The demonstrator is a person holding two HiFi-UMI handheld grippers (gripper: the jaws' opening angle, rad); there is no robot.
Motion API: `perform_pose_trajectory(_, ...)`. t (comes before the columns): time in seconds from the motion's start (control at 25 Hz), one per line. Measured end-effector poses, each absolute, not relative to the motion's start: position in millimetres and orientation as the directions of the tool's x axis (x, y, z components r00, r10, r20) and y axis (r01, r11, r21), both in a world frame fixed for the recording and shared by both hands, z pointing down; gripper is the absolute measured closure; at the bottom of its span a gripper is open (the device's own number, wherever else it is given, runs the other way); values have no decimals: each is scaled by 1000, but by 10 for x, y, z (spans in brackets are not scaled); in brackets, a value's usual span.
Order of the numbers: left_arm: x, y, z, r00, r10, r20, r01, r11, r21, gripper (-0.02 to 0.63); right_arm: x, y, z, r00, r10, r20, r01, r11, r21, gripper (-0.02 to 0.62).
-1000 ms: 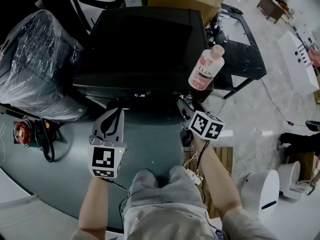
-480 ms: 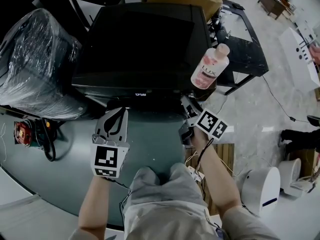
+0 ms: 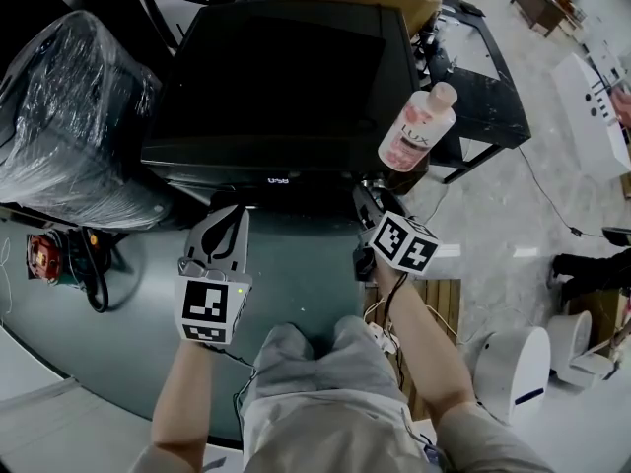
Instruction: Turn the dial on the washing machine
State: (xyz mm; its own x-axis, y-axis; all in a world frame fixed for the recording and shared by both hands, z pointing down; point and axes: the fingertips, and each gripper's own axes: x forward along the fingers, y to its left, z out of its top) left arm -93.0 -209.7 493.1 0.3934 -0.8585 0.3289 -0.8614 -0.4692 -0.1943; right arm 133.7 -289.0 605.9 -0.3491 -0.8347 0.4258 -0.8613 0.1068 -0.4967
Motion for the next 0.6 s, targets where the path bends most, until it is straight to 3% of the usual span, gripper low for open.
perform_pose_trajectory(0.2, -1022, -2088, 4913, 377, -869, 320, -896, -430, -112, 588, 1329, -2876, 6074, -274, -831, 484, -942, 131, -309, 298)
perform_pose_trajectory(0.6, -1056, -2060, 4954, 361, -867, 344, -904, -415, -99, 588, 1312, -2873, 6072, -152, -852, 501, -986, 168, -14, 298)
